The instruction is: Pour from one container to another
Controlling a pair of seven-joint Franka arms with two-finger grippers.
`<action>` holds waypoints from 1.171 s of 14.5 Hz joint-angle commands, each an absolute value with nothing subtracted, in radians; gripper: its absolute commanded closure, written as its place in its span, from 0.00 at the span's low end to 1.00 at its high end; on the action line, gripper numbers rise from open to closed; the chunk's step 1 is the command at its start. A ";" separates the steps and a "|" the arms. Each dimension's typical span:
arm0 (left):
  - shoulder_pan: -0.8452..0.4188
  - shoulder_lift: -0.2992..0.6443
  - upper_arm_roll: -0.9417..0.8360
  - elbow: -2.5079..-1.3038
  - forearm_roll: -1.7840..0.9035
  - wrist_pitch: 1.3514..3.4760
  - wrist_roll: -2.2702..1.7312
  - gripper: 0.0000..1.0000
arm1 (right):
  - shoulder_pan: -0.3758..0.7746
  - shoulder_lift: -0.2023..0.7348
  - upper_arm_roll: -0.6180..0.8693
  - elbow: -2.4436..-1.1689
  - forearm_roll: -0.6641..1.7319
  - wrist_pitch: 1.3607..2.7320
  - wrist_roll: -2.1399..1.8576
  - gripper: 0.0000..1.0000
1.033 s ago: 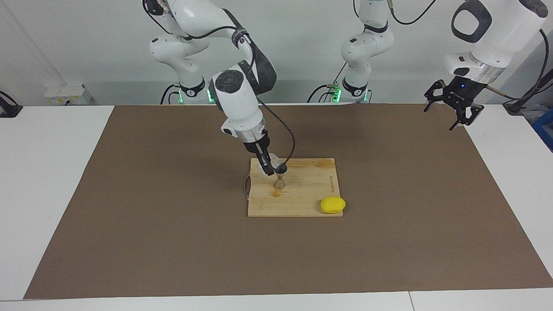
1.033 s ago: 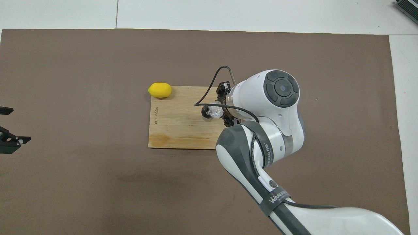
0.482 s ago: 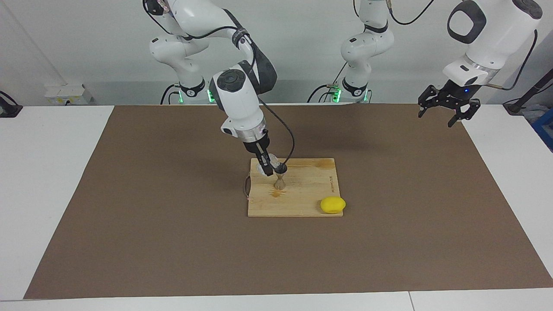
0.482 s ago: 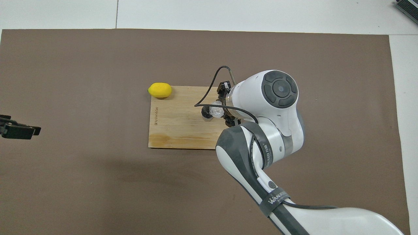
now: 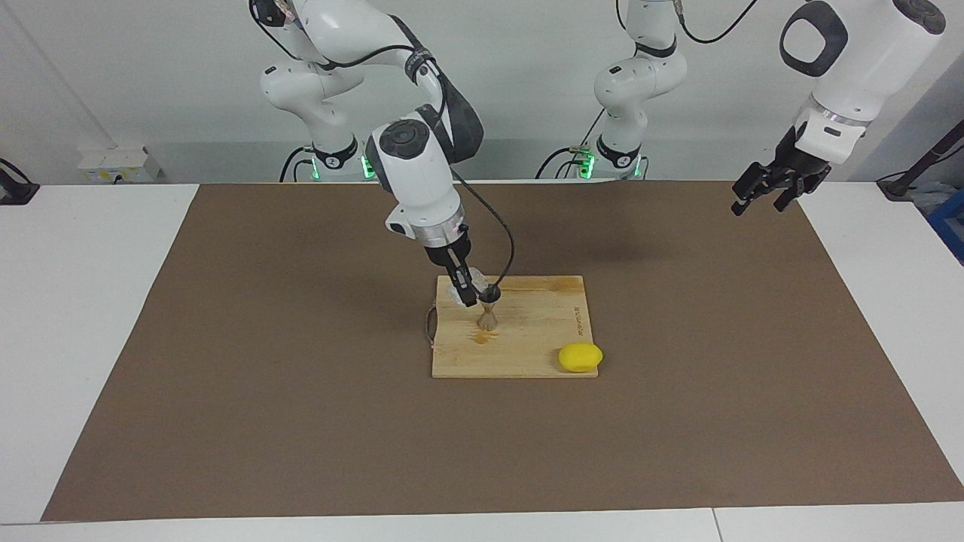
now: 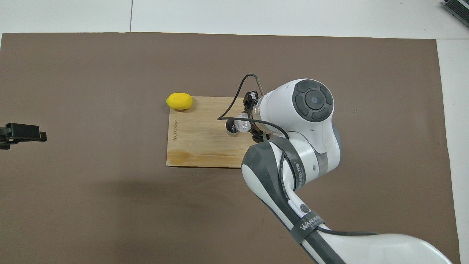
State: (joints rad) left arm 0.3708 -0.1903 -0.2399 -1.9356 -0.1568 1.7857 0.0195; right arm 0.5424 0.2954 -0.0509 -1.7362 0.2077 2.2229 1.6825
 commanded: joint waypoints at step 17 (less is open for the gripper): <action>0.275 -0.103 -0.216 -1.827 -0.018 1.787 -0.002 0.00 | 0.506 0.296 -0.046 -1.729 0.353 2.217 1.707 1.00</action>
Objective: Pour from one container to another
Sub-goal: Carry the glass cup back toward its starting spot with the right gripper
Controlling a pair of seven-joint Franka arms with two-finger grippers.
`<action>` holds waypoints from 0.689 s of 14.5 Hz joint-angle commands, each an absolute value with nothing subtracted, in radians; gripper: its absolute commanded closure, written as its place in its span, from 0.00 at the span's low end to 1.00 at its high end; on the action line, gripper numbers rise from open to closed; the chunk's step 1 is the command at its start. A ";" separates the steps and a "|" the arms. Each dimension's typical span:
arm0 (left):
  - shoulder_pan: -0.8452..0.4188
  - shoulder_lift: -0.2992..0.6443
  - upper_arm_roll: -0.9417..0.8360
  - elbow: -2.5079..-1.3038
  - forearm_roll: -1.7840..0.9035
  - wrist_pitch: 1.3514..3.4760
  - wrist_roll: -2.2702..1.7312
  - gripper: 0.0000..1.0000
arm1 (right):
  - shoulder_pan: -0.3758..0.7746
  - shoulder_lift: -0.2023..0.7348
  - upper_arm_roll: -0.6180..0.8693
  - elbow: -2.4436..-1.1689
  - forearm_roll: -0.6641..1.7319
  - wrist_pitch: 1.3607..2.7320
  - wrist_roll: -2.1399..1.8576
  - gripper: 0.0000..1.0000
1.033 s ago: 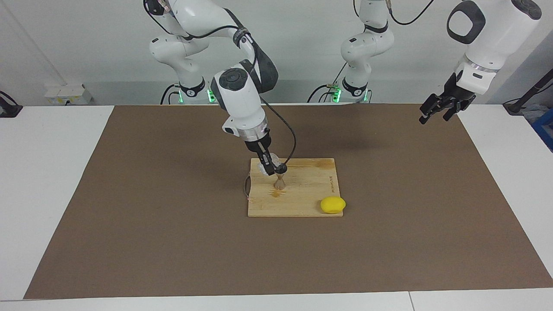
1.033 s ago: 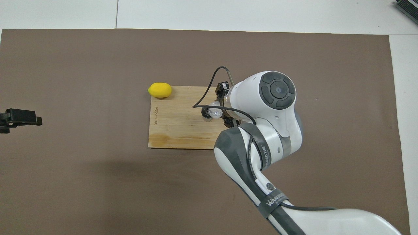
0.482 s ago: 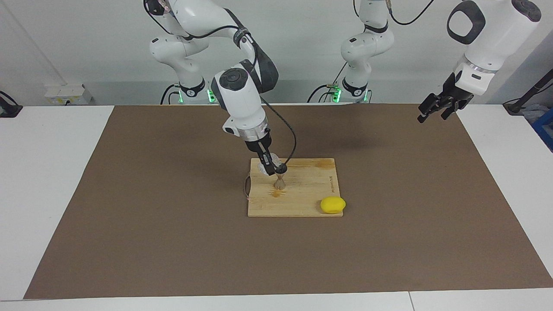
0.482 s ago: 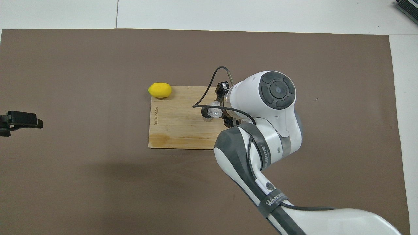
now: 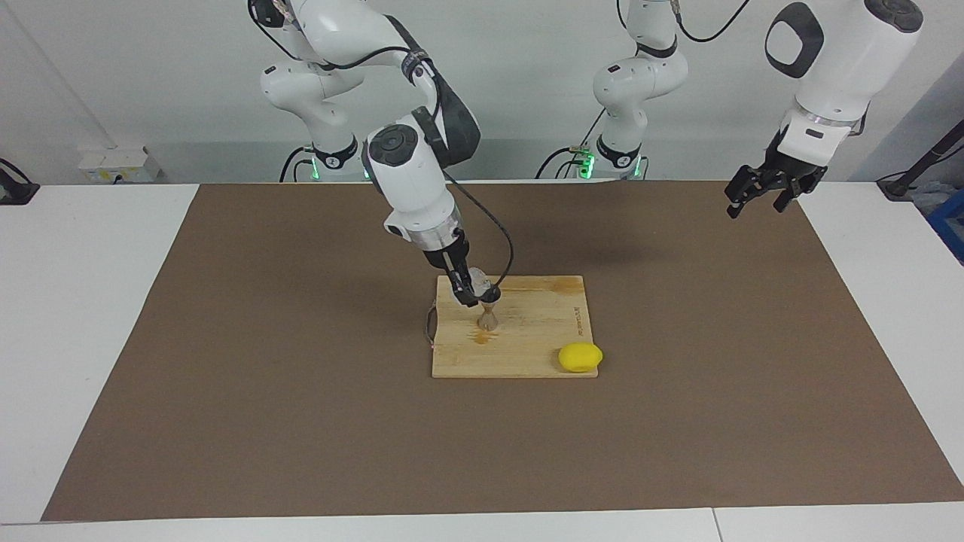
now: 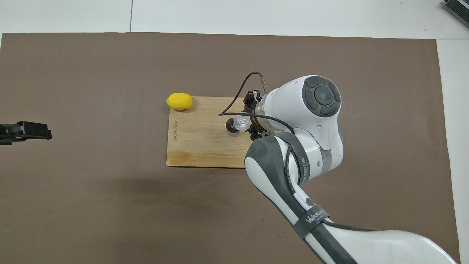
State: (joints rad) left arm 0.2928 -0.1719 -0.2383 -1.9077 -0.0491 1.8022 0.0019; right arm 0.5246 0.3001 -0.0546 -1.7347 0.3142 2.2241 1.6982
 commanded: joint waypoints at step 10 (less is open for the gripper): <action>0.169 0.077 -0.132 -1.617 0.025 1.730 -0.006 0.00 | 0.350 0.258 -0.046 -1.736 0.751 2.122 1.518 1.00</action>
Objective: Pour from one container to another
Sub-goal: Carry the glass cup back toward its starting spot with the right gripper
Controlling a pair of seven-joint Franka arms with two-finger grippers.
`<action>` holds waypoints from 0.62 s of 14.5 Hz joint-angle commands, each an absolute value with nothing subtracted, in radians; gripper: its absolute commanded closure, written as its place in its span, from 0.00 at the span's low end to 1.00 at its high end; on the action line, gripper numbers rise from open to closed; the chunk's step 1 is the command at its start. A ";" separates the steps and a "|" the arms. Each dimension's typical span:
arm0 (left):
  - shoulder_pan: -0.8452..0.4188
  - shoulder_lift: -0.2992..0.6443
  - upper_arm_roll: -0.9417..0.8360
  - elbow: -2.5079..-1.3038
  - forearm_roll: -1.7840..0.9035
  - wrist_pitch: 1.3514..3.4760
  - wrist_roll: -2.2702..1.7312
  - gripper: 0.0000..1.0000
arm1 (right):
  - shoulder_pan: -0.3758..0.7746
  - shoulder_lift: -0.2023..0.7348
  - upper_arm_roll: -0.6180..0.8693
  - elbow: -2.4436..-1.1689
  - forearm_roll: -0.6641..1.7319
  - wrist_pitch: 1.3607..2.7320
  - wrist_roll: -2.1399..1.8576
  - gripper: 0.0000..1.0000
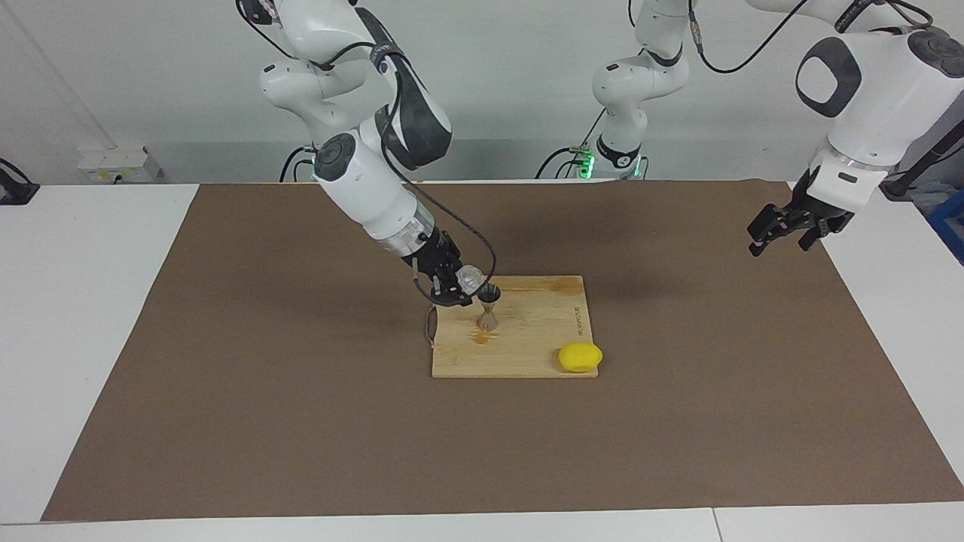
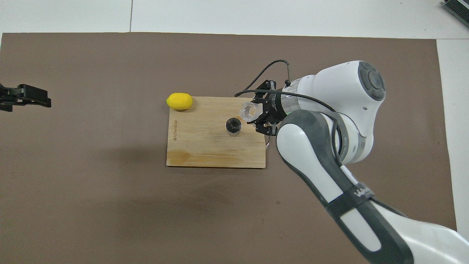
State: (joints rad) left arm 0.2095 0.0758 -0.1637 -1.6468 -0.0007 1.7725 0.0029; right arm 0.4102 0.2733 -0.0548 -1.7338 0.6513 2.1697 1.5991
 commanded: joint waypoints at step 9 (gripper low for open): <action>0.137 0.025 -0.126 -1.623 0.018 1.658 -0.029 0.00 | 0.101 0.224 -0.044 -1.897 1.119 2.072 1.194 1.00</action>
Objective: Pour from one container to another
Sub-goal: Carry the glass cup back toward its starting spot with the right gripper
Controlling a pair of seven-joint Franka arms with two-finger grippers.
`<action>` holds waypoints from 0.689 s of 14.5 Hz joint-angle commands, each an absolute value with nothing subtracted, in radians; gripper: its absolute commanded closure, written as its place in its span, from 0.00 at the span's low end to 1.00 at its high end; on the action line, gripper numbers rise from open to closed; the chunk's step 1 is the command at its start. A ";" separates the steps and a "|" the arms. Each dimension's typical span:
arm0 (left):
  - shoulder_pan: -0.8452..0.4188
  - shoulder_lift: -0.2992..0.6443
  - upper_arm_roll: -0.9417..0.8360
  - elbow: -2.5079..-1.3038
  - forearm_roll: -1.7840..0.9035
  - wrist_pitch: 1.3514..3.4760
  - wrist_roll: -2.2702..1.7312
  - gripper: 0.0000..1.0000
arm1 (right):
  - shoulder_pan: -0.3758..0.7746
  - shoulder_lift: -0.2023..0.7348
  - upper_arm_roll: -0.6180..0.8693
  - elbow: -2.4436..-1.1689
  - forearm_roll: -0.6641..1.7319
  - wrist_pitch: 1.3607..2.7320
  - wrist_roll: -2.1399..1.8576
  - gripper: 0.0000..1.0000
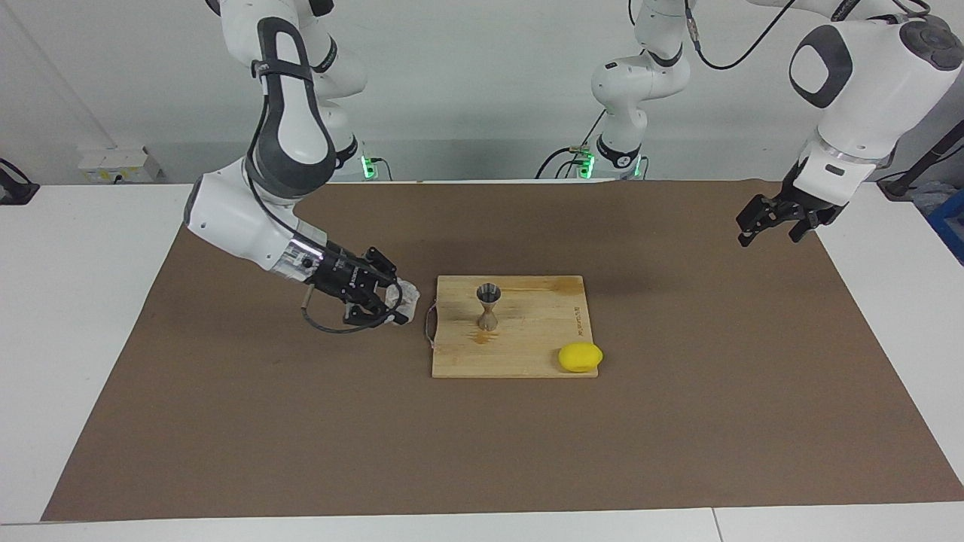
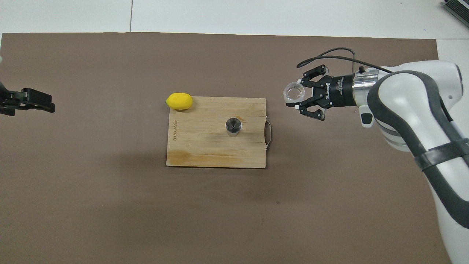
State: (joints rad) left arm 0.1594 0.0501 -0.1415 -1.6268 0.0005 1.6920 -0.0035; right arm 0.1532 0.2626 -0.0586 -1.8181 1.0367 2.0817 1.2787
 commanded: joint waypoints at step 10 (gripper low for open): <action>0.078 0.008 -0.086 -1.624 0.018 1.637 -0.031 0.00 | -0.052 0.337 -0.044 -1.933 1.192 1.872 0.849 1.00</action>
